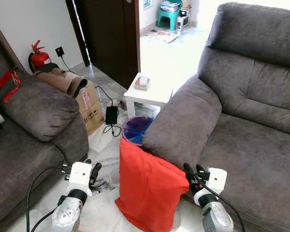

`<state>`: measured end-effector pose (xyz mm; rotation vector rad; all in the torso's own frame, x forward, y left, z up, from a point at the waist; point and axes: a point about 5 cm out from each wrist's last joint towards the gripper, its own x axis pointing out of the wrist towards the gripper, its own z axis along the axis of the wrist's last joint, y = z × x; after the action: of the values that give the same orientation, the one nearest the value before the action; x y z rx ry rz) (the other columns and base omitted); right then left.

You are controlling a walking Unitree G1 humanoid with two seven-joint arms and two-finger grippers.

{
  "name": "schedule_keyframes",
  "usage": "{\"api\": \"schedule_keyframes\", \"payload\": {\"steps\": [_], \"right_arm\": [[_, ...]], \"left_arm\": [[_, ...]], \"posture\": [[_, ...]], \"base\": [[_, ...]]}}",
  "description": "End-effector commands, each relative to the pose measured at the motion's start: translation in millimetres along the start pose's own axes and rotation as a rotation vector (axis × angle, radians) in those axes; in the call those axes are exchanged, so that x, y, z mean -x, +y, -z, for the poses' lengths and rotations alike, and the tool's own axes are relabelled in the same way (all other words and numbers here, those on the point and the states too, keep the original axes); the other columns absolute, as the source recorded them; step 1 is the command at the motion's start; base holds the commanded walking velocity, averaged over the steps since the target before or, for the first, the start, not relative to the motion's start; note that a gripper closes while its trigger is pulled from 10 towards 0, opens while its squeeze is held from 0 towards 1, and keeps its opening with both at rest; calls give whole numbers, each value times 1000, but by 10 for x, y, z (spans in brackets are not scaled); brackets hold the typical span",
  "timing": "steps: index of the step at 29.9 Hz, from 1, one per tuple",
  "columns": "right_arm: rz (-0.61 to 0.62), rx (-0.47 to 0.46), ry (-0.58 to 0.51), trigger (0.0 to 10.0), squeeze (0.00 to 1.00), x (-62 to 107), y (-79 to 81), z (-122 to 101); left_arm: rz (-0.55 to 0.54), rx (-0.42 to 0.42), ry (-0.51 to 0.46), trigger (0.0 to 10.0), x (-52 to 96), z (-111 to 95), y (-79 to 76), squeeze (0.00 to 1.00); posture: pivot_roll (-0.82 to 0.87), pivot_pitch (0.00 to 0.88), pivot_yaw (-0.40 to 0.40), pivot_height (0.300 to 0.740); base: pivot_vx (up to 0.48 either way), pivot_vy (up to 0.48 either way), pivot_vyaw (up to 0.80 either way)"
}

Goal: Move the pillow to the sofa from floor

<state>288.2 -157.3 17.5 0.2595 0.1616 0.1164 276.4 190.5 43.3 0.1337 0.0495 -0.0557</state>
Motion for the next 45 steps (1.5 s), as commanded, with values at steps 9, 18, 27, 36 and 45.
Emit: {"api": "schedule_keyframes", "payload": {"steps": [9,18,27,36,45], "right_arm": [[-24,-19,14,10000,0,0,37,20],[-45,20,12,10000,0,-18,-49,-71],[-29,28,7,10000,0,-56,-52,-113],[-29,1,-4,10000,0,-46,-17,-97],[-24,-2,3,10000,0,-54,-8,-84]], "left_arm": [[-6,18,8,10000,15,-7,13,0],[-22,53,19,10000,1,22,-84,0],[-35,61,31,10000,77,80,-101,0],[-30,44,32,10000,56,63,-66,0],[-28,36,29,10000,13,34,-26,0]], "posture": [[-2,169,53,711],[-28,179,3,711],[-16,187,-3,671],[-10,184,16,671],[-7,171,26,653]], "base": [[0,0,0],[0,0,0],[0,0,0],[0,0,0],[0,0,0]]}}
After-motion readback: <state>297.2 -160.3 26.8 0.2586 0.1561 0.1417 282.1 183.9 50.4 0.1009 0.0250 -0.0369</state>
